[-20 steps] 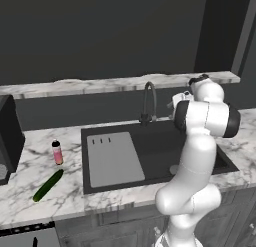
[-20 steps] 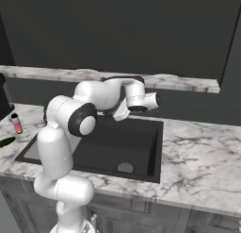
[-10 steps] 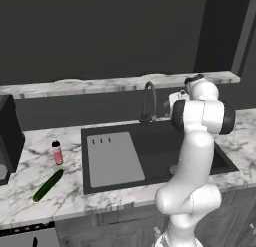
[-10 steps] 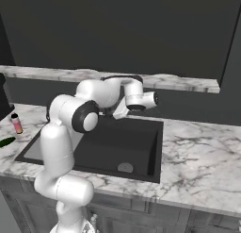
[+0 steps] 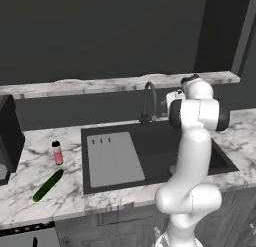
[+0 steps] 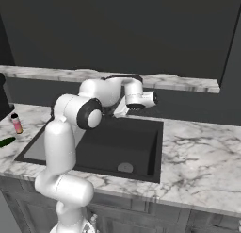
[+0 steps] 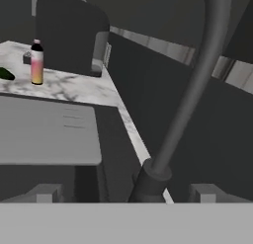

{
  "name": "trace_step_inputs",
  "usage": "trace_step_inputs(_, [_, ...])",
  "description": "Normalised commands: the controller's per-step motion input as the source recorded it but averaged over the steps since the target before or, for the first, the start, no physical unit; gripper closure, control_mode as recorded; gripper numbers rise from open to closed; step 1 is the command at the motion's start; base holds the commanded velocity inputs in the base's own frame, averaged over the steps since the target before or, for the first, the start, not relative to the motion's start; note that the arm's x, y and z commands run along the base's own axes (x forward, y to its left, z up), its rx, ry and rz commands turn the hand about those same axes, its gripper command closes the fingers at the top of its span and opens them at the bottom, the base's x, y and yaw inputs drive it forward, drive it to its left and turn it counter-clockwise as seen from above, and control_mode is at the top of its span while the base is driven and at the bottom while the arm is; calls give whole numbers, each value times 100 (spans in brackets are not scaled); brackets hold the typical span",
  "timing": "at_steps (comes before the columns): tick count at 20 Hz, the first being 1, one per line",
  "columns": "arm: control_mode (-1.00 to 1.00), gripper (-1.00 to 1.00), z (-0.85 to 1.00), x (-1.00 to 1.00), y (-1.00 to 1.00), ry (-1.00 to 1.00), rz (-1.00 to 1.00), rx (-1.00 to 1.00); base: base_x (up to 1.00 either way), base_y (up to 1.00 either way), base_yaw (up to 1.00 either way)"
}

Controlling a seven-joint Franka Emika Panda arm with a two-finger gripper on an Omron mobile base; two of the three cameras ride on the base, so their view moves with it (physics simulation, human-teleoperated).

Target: Turn on the sink faucet. Then move the cucumber from the counter to the sink. Turn off the sink. Move the vegetable from the sink to the pot next to the stove. Finally move the pot to the rear left burner.

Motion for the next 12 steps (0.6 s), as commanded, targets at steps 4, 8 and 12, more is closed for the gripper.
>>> trace_step_inputs(4, [-100,-100,-7,21,0,-1,0,0,0,0,0])
trace_step_inputs(8, [-100,-100,-6,18,0,-1,0,0,0,0,0])
trace_step_inputs(12, [-100,-100,-5,15,0,0,0,0,0,0,0])
